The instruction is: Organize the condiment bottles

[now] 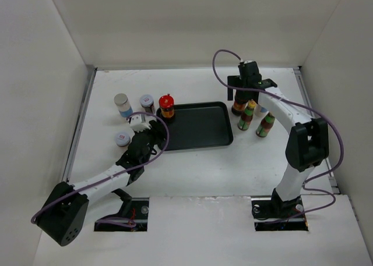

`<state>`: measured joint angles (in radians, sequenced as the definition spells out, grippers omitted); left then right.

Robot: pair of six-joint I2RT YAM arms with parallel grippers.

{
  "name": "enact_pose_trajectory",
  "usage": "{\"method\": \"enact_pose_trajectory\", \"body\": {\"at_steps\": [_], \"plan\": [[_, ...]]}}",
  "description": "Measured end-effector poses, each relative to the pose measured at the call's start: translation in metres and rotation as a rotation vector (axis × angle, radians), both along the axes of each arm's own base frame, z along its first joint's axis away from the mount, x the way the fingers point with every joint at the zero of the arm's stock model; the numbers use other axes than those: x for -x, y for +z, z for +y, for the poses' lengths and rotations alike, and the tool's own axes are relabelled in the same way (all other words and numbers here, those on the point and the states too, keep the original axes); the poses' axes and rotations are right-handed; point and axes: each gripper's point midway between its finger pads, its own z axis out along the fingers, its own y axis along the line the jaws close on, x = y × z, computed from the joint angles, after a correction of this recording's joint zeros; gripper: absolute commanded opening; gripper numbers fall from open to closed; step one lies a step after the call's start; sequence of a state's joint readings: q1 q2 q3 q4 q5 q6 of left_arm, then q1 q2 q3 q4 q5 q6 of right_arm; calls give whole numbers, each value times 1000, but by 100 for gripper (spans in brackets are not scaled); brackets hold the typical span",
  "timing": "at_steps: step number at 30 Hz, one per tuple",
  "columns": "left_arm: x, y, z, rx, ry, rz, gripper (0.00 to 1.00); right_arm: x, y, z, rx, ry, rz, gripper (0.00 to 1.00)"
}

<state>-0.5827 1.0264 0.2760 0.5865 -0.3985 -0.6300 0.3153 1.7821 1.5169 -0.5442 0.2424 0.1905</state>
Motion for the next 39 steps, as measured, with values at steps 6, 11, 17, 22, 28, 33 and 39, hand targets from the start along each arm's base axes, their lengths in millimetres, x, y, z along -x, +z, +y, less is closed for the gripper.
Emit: {"method": "enact_pose_trajectory", "body": {"at_steps": [6,11,17,22,28,33,39], "plan": [[0,0,0,4,-2,2,48,-3,-8,-2,17,-8,14,99],[0,0,0,7,-2,2,49,-9,-13,-4,34,-21,17,94],[-1,0,0,9,-2,-1,49,-13,-19,-7,54,-28,26,85],[-2,1,2,11,3,-1,49,-13,-18,-9,56,-34,24,85],[-3,1,4,11,10,-3,49,-18,-24,-9,65,-34,34,82],[-4,3,6,16,17,-8,49,-21,-29,-12,71,-41,41,59],[-4,3,8,18,22,-7,49,-22,-28,-13,72,-44,36,49]]}}
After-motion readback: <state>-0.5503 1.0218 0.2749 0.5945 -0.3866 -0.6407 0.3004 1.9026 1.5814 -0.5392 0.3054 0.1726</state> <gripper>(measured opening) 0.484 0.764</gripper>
